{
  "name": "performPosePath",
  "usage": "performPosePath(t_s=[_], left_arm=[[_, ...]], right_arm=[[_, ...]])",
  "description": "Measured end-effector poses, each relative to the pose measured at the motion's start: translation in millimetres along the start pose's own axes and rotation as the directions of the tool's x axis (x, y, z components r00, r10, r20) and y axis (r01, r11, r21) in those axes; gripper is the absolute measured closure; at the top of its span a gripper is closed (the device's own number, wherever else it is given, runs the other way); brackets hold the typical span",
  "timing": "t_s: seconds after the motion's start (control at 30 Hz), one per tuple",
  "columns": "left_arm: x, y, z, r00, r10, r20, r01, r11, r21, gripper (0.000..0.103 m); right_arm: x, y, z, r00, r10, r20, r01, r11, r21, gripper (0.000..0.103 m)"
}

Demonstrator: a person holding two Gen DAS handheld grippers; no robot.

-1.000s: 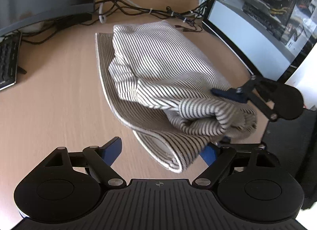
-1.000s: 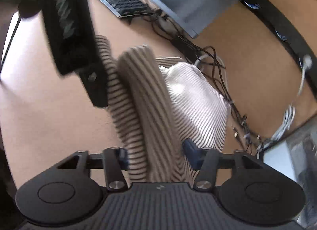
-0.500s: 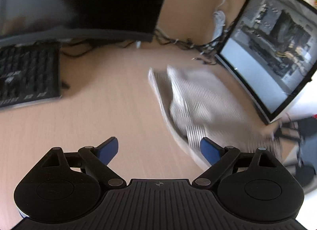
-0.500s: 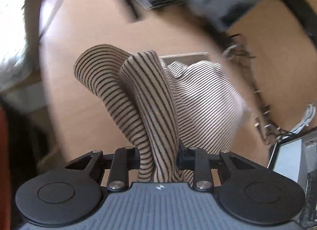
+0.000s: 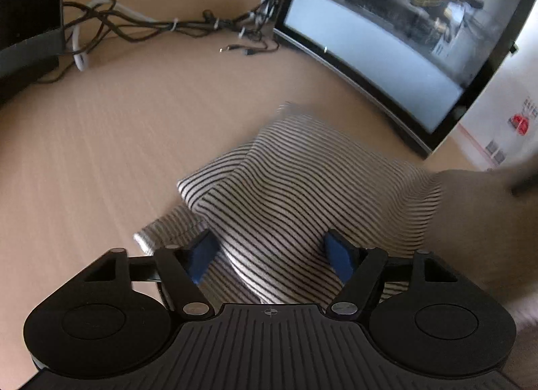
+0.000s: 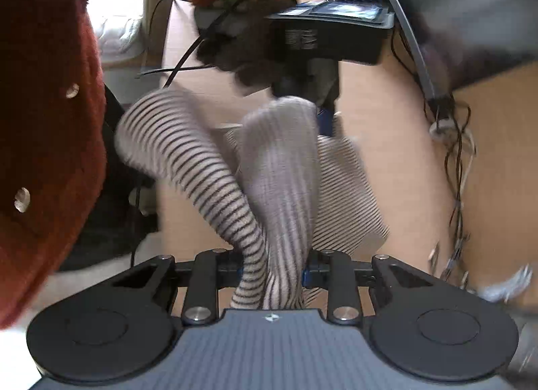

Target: Fold clothes

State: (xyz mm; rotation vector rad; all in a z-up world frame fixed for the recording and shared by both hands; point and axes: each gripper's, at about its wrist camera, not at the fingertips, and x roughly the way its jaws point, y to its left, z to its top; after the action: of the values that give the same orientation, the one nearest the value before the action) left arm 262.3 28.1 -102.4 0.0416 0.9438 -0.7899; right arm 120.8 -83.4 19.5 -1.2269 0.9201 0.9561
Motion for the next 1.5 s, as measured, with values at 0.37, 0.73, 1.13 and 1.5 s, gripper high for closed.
performPosePath(t_s=[0.37,0.73,1.13,1.5], left_arm=[[-74,59,-31,0.997,0.039,0.073,-0.017,0.959,-0.283,0.031],[-128,35,-6,0.978,-0.036,0.207,0.072,0.983,-0.172,0.008],[-62,31,26,0.99,0.111,0.087,-0.112,0.994,0.005,0.018],[-43,45,34,0.987,0.159,-0.02,-0.159,0.987,-0.037,0.017]], right_arm=[[101,-89,19,0.98,0.157,0.119,-0.145,0.984,-0.102,0.056],[110,-114,8,0.98,0.093,0.178,-0.114,0.988,0.108,0.02],[28,-110,-53,0.901,-0.39,0.192,0.18,0.737,0.651,0.0],[153,-134,-70,0.914,-0.406,-0.011,0.214,0.459,0.862,0.0]])
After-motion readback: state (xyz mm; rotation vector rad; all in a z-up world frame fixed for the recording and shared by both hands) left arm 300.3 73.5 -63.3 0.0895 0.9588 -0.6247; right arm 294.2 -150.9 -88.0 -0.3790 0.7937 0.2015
